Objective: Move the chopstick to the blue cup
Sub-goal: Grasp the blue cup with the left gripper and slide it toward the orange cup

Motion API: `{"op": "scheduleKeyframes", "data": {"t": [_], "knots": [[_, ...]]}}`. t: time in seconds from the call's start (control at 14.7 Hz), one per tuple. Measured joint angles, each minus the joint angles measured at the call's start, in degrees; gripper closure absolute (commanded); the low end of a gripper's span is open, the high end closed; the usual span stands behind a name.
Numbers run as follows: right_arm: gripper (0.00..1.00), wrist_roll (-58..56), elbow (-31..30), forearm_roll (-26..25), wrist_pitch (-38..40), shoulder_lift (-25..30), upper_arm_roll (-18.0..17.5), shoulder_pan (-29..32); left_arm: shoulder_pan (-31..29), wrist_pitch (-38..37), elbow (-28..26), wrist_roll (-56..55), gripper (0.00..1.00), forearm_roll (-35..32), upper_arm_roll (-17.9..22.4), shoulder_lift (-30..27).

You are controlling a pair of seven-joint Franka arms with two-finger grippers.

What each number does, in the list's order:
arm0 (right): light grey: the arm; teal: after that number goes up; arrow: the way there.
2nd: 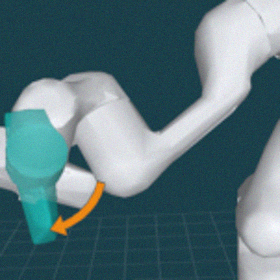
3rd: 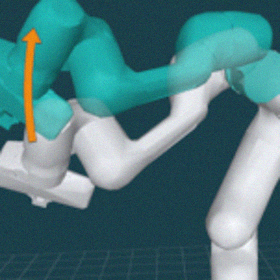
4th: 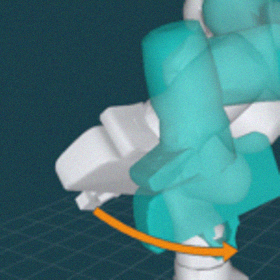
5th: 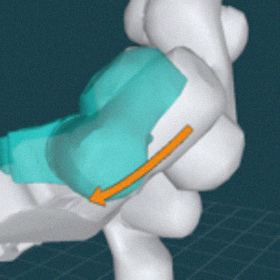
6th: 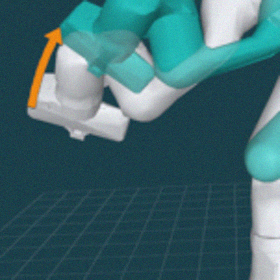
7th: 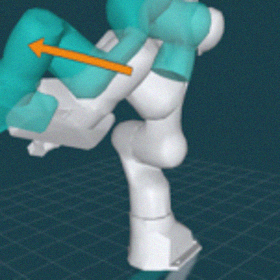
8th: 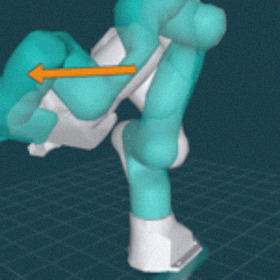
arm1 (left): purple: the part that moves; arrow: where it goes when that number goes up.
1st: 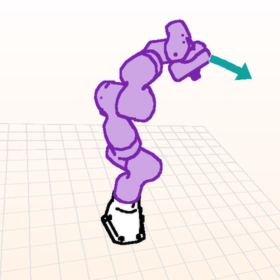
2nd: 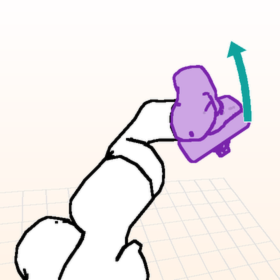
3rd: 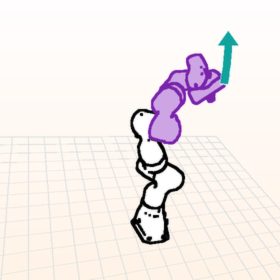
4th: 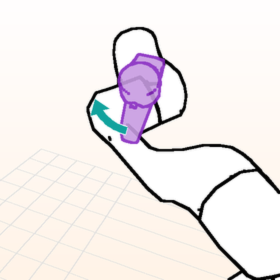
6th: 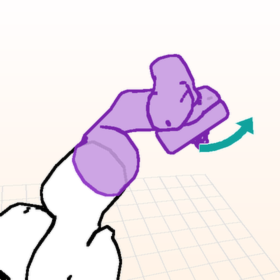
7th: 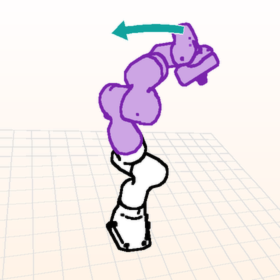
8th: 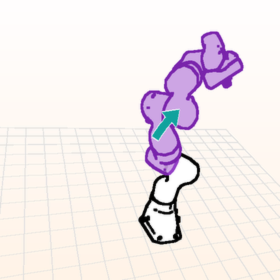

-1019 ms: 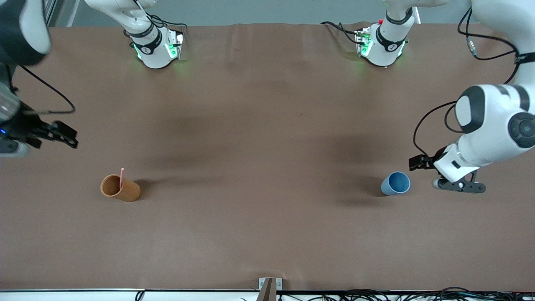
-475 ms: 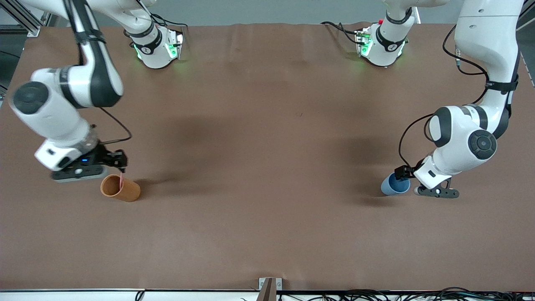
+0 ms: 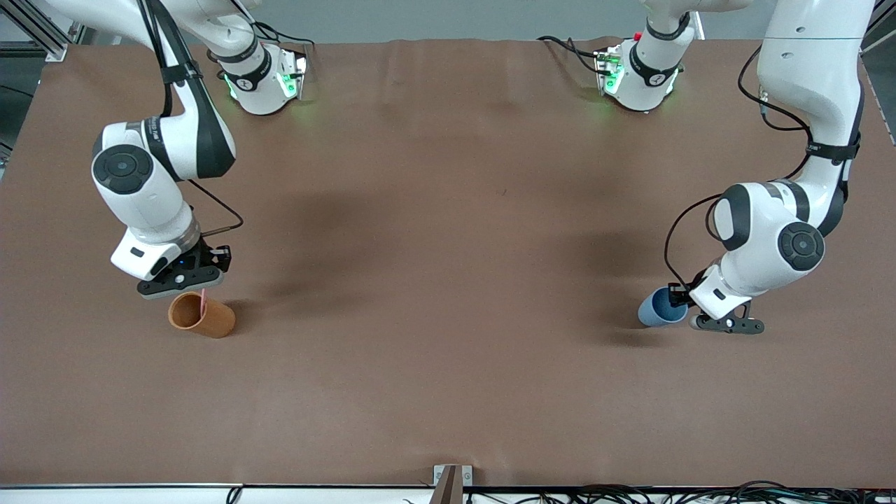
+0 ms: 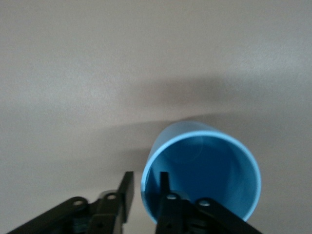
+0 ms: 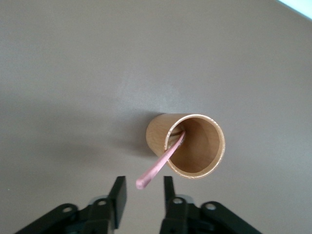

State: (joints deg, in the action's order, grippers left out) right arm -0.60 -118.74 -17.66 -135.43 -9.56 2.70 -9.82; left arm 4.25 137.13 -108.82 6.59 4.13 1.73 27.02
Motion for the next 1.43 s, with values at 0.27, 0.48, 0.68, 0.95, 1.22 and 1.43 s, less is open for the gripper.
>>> {"op": "scheduleKeyframes", "data": {"t": [0.27, 0.48, 0.68, 0.95, 1.22, 1.43], "knots": [[0.67, -0.04, -0.51, -0.51, -3.08, 0.15, 0.0, 0.0, 0.45, -3.32, 4.39, -3.39, 1.0, 0.08, -1.06, -0.84], [0.75, -0.06, -1.34, -1.1, -4.37, 0.15, 0.02, 0.02, 0.85, -9.27, 8.92, -14.29, 1.0, 0.07, -5.86, -2.23], [0.83, -0.06, -1.68, -2.32, -4.75, 0.19, 0.16, 0.13, 1.64, -10.13, 9.84, -29.44, 1.0, -2.26, -13.26, -2.61], [0.9, -0.06, -1.75, -3.34, -5.16, 0.55, 0.41, 0.34, 3.1, -10.13, 10.62, -55.7, 1.0, -12.76, -25.49, -0.58], [0.93, -0.06, -1.75, -3.69, -5.33, 1.18, 0.6, 1.41, 8.83, -10.09, 15.48, -68.43, 1.0, -16.55, -27.71, 5.45], [0.95, -0.06, -0.89, -3.7, -5.33, 1.46, 0.62, 1.89, 11.67, -9.56, 16.75, -73.82, 1.0, -20.72, -27.78, 9.16]]}}
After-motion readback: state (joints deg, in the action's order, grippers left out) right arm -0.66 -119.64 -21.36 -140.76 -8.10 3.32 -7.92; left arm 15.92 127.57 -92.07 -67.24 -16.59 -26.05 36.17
